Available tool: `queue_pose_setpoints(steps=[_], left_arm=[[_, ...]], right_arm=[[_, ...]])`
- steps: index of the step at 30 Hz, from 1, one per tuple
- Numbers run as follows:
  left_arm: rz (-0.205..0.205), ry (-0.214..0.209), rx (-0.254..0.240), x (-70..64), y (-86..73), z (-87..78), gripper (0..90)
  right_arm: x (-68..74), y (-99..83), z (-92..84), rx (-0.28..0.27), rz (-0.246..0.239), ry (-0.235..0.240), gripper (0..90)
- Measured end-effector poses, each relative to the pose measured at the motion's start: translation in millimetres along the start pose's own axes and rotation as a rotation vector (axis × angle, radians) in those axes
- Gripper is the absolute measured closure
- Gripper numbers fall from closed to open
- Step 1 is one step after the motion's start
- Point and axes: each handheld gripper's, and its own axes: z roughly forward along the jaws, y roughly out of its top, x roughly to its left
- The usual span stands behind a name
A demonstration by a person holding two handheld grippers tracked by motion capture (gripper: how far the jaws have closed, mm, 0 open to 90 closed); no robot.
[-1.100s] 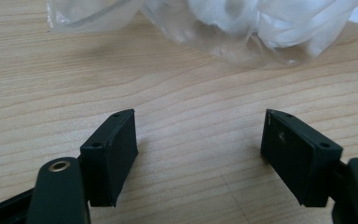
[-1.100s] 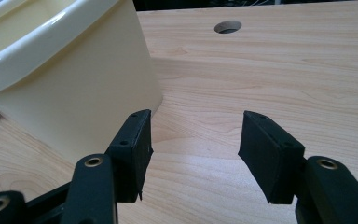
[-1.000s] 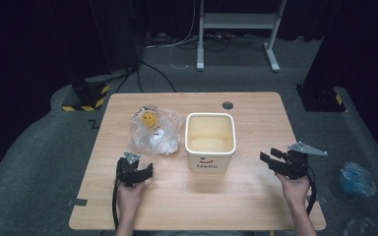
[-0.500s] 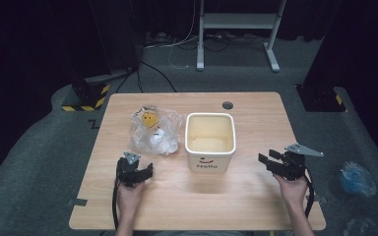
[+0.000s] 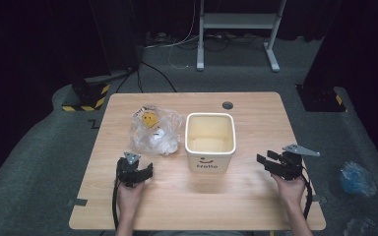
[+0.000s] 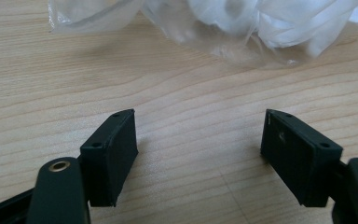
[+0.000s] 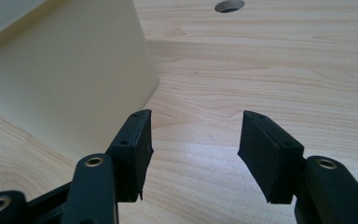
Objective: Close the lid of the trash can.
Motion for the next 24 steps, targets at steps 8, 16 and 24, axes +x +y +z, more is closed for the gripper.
queue_pose_setpoints(steps=[8,16,24], left_arm=[[0.0,0.0,0.0,0.0,0.0,0.0,26.9],[0.0,0.0,0.0,0.0,0.0,0.0,26.9],[0.0,0.001,0.0,-0.1,0.0,0.0,26.9]], right_arm=[[-2.5,-1.4,8.8,0.025,-0.009,-0.013,43.7],[-5.1,-2.1,14.9,0.041,-0.014,-0.032,44.7],[-8.4,-3.4,19.9,0.049,-0.017,-0.047,44.8]])
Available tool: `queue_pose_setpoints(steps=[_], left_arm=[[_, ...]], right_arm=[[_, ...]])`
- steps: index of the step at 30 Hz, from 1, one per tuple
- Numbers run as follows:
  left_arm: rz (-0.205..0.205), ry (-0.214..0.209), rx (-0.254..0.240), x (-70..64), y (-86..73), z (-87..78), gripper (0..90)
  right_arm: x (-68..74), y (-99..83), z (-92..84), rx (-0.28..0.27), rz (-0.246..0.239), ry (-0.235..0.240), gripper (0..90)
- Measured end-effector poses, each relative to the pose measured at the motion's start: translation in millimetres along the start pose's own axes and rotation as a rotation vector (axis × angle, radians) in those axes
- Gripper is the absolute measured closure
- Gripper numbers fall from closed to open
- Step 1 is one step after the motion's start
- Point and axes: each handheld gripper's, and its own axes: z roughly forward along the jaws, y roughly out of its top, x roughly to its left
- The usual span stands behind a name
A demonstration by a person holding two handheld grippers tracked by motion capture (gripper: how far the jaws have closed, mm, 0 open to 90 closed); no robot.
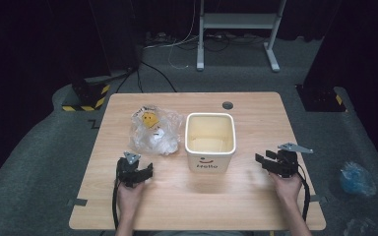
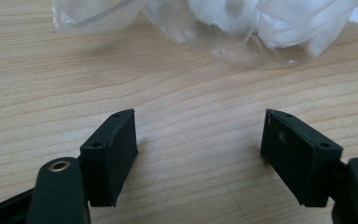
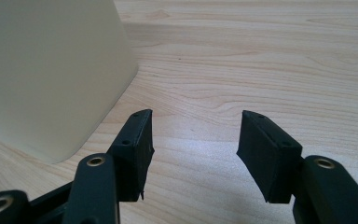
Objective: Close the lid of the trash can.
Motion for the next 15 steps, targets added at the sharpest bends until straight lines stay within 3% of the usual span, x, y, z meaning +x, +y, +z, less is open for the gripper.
queue_pose_setpoints(steps=[15], left_arm=[[-0.001,0.0,0.001,-0.1,-0.1,-0.1,26.9]], right_arm=[[-4.3,-2.9,13.0,0.029,0.003,-0.022,45.2]])
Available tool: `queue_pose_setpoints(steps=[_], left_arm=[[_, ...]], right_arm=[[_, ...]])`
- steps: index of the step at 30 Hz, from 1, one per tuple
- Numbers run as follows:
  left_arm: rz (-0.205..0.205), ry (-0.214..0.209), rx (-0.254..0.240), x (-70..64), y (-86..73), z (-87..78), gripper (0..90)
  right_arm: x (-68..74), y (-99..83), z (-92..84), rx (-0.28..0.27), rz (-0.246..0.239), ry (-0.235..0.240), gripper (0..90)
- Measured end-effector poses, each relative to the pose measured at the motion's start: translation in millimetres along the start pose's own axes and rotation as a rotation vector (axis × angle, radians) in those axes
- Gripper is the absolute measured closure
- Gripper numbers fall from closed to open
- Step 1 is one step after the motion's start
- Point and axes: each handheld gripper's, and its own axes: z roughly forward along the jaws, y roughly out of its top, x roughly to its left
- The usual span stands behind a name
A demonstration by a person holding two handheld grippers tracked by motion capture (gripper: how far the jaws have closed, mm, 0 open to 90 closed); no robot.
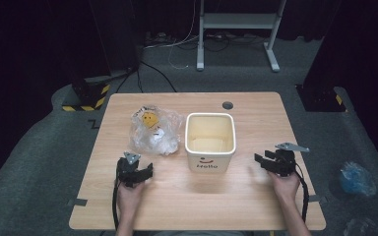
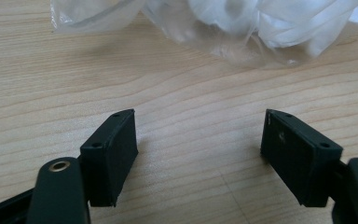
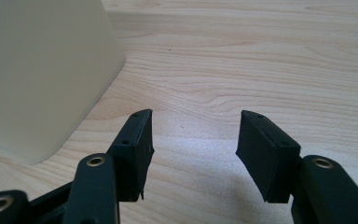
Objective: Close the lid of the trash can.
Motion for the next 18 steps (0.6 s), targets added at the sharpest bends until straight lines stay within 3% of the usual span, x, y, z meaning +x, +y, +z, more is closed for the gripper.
queue_pose_setpoints(steps=[14,18], left_arm=[[0.0,0.0,0.0,-0.1,0.0,0.0,26.9],[0.0,0.0,0.0,-0.1,0.0,0.0,26.9]], right_arm=[[-1.6,-2.9,9.5,0.024,-0.026,-0.046,45.0],[-1.4,-2.9,11.8,0.03,-0.055,-0.072,45.0]])
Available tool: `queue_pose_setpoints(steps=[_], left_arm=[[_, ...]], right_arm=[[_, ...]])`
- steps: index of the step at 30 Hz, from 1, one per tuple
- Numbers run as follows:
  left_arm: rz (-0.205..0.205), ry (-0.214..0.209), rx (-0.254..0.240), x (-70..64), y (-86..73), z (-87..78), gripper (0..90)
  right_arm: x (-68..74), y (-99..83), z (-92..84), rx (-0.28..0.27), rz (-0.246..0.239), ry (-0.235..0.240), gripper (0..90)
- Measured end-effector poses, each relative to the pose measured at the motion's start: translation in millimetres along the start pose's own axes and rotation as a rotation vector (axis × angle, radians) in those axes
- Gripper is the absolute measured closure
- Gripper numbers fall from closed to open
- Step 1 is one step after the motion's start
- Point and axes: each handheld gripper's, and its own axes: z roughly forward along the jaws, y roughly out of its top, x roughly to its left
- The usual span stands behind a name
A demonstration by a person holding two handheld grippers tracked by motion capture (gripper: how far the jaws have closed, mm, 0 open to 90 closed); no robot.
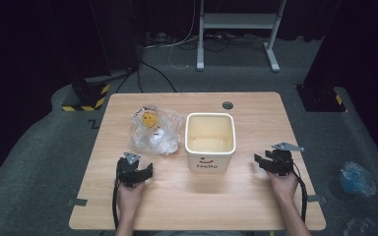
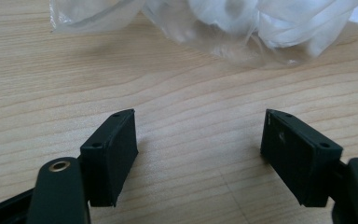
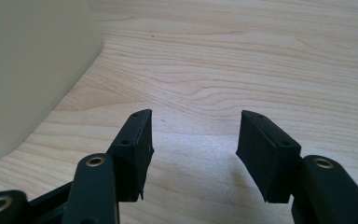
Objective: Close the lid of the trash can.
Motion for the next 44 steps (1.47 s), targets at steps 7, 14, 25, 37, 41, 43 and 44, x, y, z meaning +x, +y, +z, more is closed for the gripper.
queue_pose_setpoints(steps=[7,14,25,37,41,43,44], left_arm=[[0.0,0.001,0.0,-0.1,0.0,0.0,27.0],[-0.001,0.001,-0.001,-0.1,-0.1,0.0,27.0],[0.002,0.001,0.001,0.0,-0.1,-0.2,27.0],[0.004,0.003,0.001,-0.1,-0.2,-0.5,27.2],[0.001,0.0,0.003,0.2,-0.2,-0.6,27.4],[-0.012,-0.004,-0.002,0.2,-0.4,-0.4,27.9],[-0.012,-0.005,-0.003,1.0,-0.4,-0.7,28.0]], right_arm=[[-4.0,-1.3,4.2,0.02,-0.018,-0.034,44.6],[-5.2,-1.9,7.3,0.021,-0.032,-0.062,44.2],[-3.3,-3.1,14.3,0.028,-0.066,-0.095,37.5],[-4.2,-3.2,14.5,0.036,-0.062,-0.091,31.8],[-4.3,-3.2,14.6,0.036,-0.063,-0.09,31.4],[-4.3,-3.1,14.6,0.036,-0.064,-0.09,31.2],[-4.3,-3.1,14.6,0.036,-0.065,-0.09,31.3]])
